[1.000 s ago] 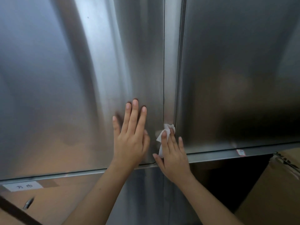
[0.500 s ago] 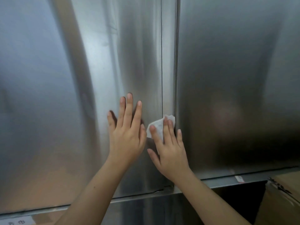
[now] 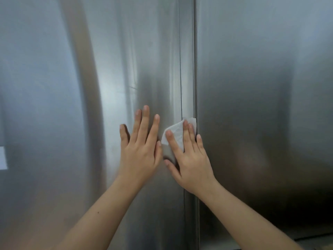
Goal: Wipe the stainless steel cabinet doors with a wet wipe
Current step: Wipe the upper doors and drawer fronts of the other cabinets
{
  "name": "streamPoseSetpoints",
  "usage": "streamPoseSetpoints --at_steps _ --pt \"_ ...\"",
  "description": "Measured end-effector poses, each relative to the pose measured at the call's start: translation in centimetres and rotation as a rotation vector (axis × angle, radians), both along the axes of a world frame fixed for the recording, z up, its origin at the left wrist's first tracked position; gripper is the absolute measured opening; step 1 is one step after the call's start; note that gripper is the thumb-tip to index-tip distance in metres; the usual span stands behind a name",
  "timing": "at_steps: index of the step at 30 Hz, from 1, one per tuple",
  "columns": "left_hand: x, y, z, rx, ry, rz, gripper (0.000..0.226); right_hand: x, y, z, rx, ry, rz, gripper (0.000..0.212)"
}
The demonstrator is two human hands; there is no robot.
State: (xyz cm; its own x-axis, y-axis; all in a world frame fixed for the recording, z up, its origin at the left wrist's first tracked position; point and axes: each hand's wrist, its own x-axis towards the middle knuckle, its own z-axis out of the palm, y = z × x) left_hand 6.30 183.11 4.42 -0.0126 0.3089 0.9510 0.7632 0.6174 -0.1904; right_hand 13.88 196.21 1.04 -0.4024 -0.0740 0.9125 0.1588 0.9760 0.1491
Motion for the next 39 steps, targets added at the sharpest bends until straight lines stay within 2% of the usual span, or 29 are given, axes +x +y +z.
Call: streamPoseSetpoints --at_steps 10,18,29,39 --pt "-1.1 1.1 6.0 0.044 0.081 -0.022 0.055 -0.3 0.4 6.2 0.042 0.065 0.013 0.061" --pt "-1.7 1.0 11.2 0.071 0.101 -0.032 0.055 -0.6 0.6 12.9 0.059 -0.031 -0.042 0.065" --pt "-2.9 -0.4 16.0 0.148 0.096 -0.006 0.058 -0.9 1.2 19.1 0.144 0.001 -0.086 0.067" --pt "-2.6 0.5 20.9 0.116 0.112 0.024 0.058 -1.4 1.4 25.4 0.150 0.054 -0.132 0.063"
